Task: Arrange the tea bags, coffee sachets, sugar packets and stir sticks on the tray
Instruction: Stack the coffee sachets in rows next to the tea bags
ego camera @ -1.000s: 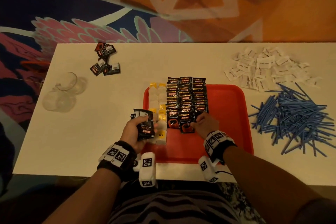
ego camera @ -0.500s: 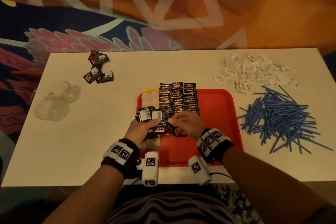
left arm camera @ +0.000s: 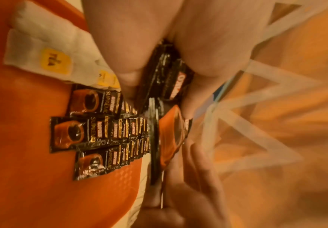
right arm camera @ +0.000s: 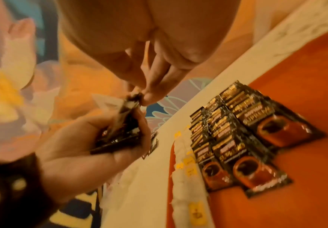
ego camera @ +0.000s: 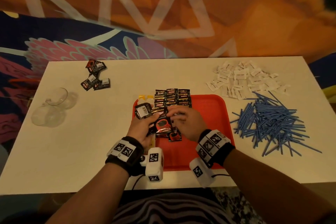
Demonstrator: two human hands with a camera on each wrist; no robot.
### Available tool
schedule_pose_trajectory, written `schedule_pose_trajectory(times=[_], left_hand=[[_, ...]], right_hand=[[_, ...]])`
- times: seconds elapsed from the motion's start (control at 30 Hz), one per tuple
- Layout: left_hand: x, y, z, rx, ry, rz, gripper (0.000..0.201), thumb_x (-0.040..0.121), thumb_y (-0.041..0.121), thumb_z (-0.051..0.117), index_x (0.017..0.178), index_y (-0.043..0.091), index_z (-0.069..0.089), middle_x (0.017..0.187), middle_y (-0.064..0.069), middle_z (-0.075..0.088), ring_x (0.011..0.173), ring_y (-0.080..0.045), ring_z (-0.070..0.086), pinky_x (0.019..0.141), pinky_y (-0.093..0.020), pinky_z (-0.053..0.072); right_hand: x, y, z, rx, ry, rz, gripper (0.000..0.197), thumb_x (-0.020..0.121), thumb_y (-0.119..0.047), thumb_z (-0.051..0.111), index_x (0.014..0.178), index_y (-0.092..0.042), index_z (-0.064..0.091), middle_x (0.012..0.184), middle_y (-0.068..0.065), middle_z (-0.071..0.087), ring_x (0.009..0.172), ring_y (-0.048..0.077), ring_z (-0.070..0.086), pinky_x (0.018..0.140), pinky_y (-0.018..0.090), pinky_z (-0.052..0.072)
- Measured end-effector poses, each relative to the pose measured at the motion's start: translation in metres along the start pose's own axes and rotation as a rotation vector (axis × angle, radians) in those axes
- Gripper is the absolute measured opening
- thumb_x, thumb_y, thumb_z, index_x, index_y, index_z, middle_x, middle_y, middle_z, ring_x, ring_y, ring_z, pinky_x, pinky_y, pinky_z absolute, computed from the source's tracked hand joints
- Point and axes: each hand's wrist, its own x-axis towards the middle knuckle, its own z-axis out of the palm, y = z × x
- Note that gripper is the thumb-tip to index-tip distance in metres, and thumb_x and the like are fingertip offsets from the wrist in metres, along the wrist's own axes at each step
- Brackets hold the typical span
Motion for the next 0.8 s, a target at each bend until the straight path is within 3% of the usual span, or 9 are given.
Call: schedule_pose_trajectory(times=[0.07,0.13,0.2,0.27,0.37,0.5,0.57,0.67,0.8], left_hand=[[-0.001,0.002,0.004,0.083,-0.011,0.083,0.032,0.088,-0.010,0.061,0.108,0.016,0.066,0.094,-0.008,0.076,0.085,-0.023,0.074,0.064,-0.034,0.059],[-0.002,0.002,0.007,0.140,-0.018,0.112,0.031,0.086,-0.008,0.064,0.106,0.016,0.067,0.097,-0.008,0.077,0.092,-0.024,0.073,0.074,-0.037,0.059],[-0.004,0.001,0.009,0.153,-0.033,0.086,0.032,0.082,0.000,0.071,0.111,0.013,0.068,0.106,-0.013,0.075,0.101,-0.030,0.071,0.087,-0.044,0.057],[-0.002,-0.001,0.008,0.154,-0.023,0.026,0.041,0.077,0.010,0.076,0.118,0.009,0.067,0.111,-0.017,0.073,0.105,-0.035,0.069,0.091,-0.048,0.054],[0.004,-0.005,0.003,0.196,0.049,-0.029,0.031,0.083,0.003,0.070,0.114,0.006,0.069,0.107,-0.019,0.073,0.099,-0.036,0.070,0.083,-0.045,0.056],[0.012,-0.016,0.000,0.197,0.098,-0.094,0.026,0.085,0.000,0.064,0.112,0.001,0.066,0.103,-0.023,0.071,0.080,-0.032,0.070,0.065,-0.038,0.057],[0.017,-0.023,-0.003,0.189,0.118,-0.090,0.026,0.086,0.004,0.068,0.111,0.008,0.067,0.102,-0.018,0.074,0.082,-0.031,0.072,0.067,-0.040,0.058],[0.025,-0.031,-0.009,0.227,0.117,-0.062,0.023,0.087,0.018,0.075,0.109,0.018,0.069,0.097,-0.008,0.076,0.087,-0.027,0.073,0.080,-0.045,0.058],[0.026,-0.036,-0.020,0.085,0.133,-0.161,0.009,0.095,0.011,0.063,0.103,0.006,0.063,0.075,-0.007,0.064,0.061,-0.018,0.062,0.059,-0.032,0.054]], right_hand=[[-0.001,0.002,0.000,0.053,-0.002,0.126,0.025,0.087,-0.006,0.065,0.103,-0.025,0.064,0.109,-0.004,0.067,0.081,0.003,0.066,0.068,0.026,0.057],[-0.001,0.003,0.000,-0.067,-0.059,0.176,0.020,0.084,-0.025,0.074,0.099,-0.019,0.064,0.094,-0.003,0.070,0.079,0.008,0.066,0.066,0.025,0.053],[0.001,0.004,0.000,-0.184,-0.103,0.168,0.022,0.080,-0.028,0.078,0.087,-0.008,0.068,0.078,0.002,0.071,0.071,0.017,0.068,0.064,0.032,0.054],[0.003,0.007,-0.001,-0.177,-0.113,0.207,0.020,0.080,-0.023,0.078,0.083,-0.006,0.069,0.076,0.003,0.071,0.058,0.014,0.065,0.055,0.028,0.054],[0.003,0.011,-0.002,-0.162,-0.124,0.238,0.018,0.079,-0.017,0.079,0.094,-0.008,0.073,0.083,0.007,0.073,0.052,0.007,0.064,0.050,0.017,0.050],[0.001,0.016,0.000,-0.134,-0.138,0.260,0.018,0.079,-0.013,0.079,0.095,-0.009,0.071,0.086,0.010,0.074,0.066,0.012,0.071,0.053,0.017,0.054],[0.001,0.022,0.001,-0.086,-0.129,0.286,0.021,0.080,-0.010,0.078,0.099,-0.006,0.069,0.087,0.012,0.073,0.063,0.009,0.070,0.050,0.015,0.050],[-0.001,0.037,-0.004,-0.125,-0.085,0.320,0.013,0.081,-0.014,0.077,0.093,-0.012,0.071,0.082,0.004,0.073,0.062,0.005,0.068,0.054,0.017,0.052],[-0.004,0.072,-0.026,-0.391,-0.015,0.405,0.012,0.088,-0.028,0.069,0.098,-0.023,0.072,0.088,-0.010,0.070,0.085,0.008,0.066,0.063,0.015,0.046]])
